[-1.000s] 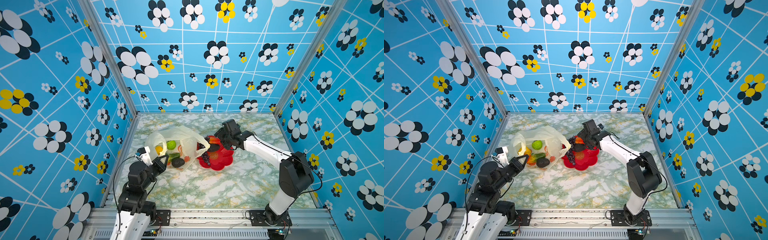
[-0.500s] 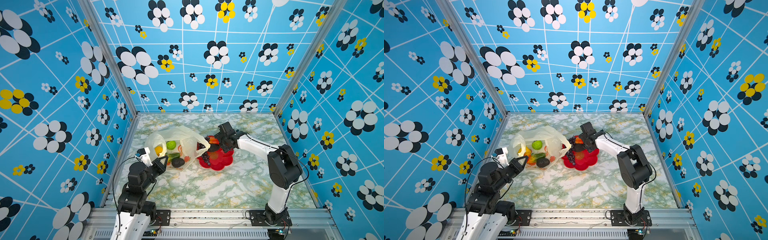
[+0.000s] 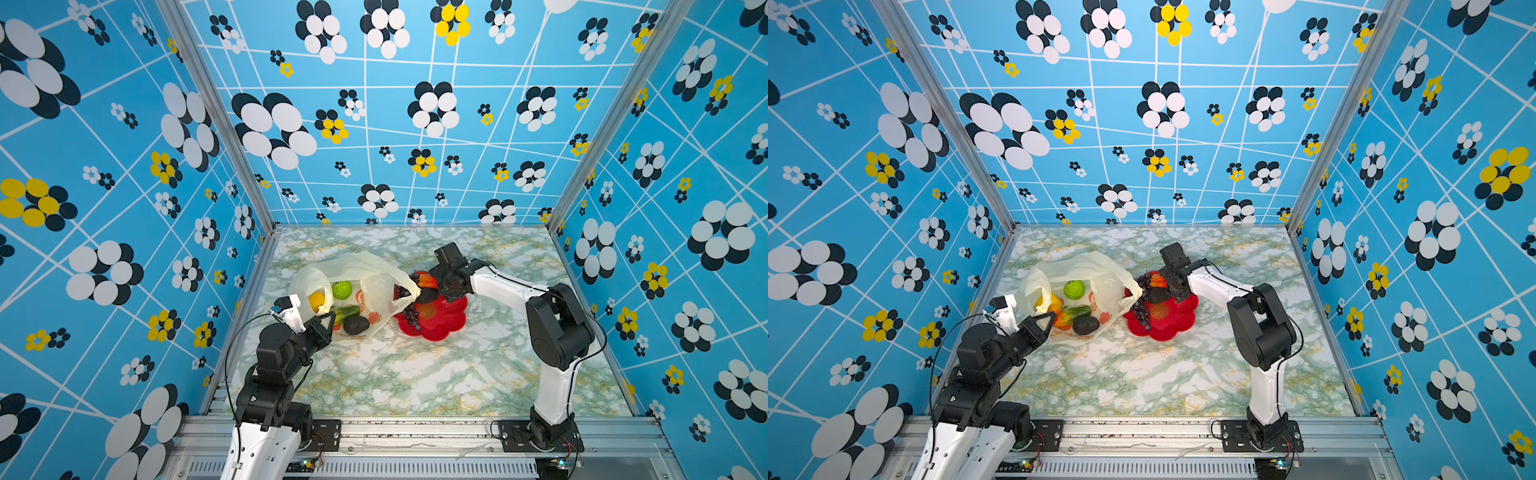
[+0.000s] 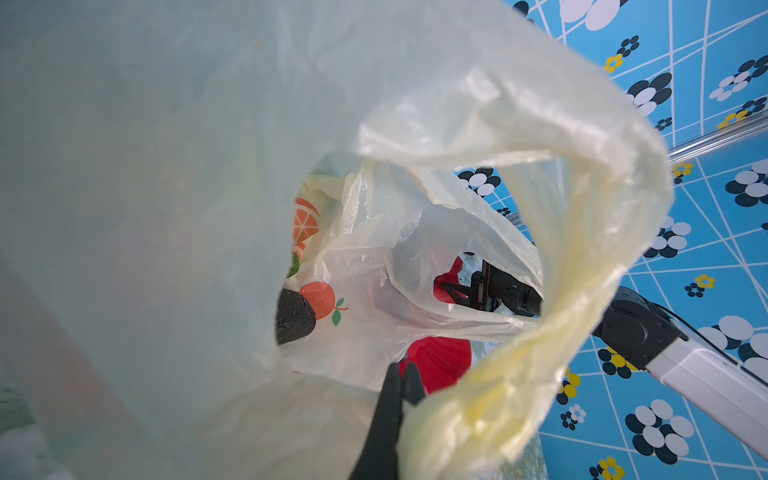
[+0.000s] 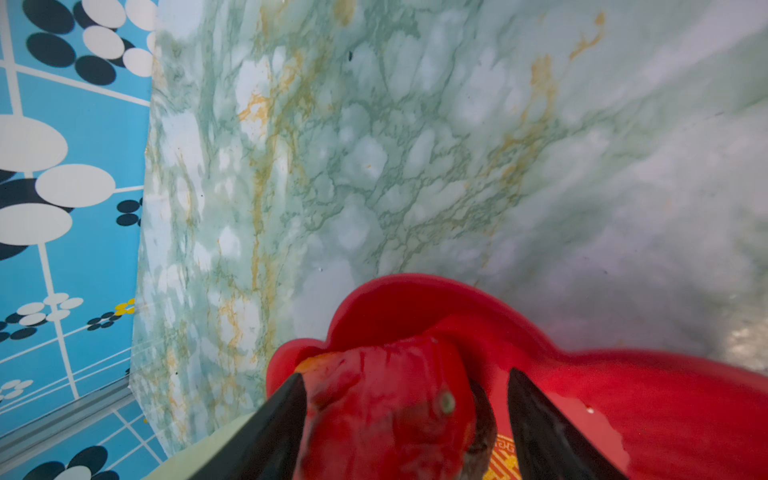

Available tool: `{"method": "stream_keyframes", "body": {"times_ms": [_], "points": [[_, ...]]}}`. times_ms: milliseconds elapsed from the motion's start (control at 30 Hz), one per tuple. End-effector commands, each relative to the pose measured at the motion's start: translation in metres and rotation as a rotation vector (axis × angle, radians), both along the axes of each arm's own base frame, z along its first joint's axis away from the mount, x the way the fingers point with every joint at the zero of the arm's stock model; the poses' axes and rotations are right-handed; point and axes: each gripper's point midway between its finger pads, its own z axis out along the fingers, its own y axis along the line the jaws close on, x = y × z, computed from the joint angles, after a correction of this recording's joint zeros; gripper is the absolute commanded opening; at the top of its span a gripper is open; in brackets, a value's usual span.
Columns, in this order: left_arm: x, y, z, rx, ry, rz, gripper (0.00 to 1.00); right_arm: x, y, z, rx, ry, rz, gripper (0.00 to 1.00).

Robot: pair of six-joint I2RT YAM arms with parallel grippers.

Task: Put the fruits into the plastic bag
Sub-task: 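Lower the right gripper onto the red-orange fruit in the bowl and grasp it, then lift the red-orange fruit with the right gripper and carry it into the bag mouth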

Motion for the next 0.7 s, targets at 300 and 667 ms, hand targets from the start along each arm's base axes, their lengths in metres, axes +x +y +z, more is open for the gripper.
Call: {"method": "stream_keyframes", "body": {"times_ms": [300, 667], "points": [[-0.001, 0.004, 0.012, 0.023, -0.032, 0.011, 0.00, 0.004, -0.016, 0.016, -0.034, -0.071, -0.042, 0.41], [-0.003, 0.002, 0.015, 0.001, -0.035, 0.003, 0.00, -0.010, -0.027, 0.081, -0.027, -0.271, 0.010, 0.34]]}}
